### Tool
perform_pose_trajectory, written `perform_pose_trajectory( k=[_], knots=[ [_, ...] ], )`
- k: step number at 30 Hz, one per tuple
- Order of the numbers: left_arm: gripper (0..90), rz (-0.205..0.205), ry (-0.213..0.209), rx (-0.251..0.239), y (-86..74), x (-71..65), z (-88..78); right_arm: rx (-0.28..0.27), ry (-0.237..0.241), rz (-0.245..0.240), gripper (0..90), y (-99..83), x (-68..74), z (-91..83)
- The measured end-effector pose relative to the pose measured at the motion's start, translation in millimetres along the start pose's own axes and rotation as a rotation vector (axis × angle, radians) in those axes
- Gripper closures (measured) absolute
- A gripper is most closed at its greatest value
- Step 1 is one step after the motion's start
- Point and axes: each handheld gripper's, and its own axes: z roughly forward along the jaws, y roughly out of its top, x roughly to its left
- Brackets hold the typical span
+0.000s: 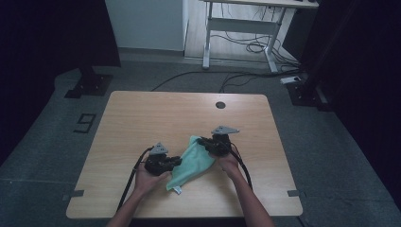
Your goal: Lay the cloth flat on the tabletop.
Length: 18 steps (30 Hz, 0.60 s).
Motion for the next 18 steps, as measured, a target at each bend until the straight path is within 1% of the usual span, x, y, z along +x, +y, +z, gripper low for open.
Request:
perform_pose_trajectory(
  k=[2, 4, 5, 8, 11, 14, 16, 18],
  knots=[
    [74.5, -0.011, 0.013, -0.031, 3.9, 5.9, -6.4, -0.020, 0.018, -0.006, 85.4, 1.5, 1.2, -4.8],
    [71.8, -0.043, 0.017, -0.064, 7.4, 13.2, -11.9, -0.033, 0.028, -0.014, 85.4, 2.3, 1.3, -9.2],
    [70.9, -0.055, 0.015, -0.077, 9.0, 16.4, -13.8, -0.035, 0.028, -0.018, 85.4, 2.5, 1.4, -10.7],
    [68.9, -0.072, 0.020, -0.098, 14.2, 22.3, -15.7, -0.026, 0.023, -0.028, 85.3, 1.5, 0.2, -12.3],
    [68.0, -0.064, 0.026, -0.095, 19.6, 23.8, -10.6, -0.023, 0.027, -0.031, 85.3, 0.2, -0.8, -11.8],
    [65.9, -0.057, 0.007, -0.078, 25.4, 23.6, -0.8, -0.020, 0.032, -0.034, 85.2, -0.1, 0.3, -9.5],
    [64.5, -0.055, -0.022, -0.064, 28.9, 22.1, 6.8, -0.016, 0.027, -0.037, 85.1, -0.5, 1.0, -6.9],
    [62.7, -0.047, -0.038, -0.060, 31.5, 19.2, 13.8, -0.014, 0.021, -0.035, 85.1, -1.1, 0.8, -3.9]
  ],
)
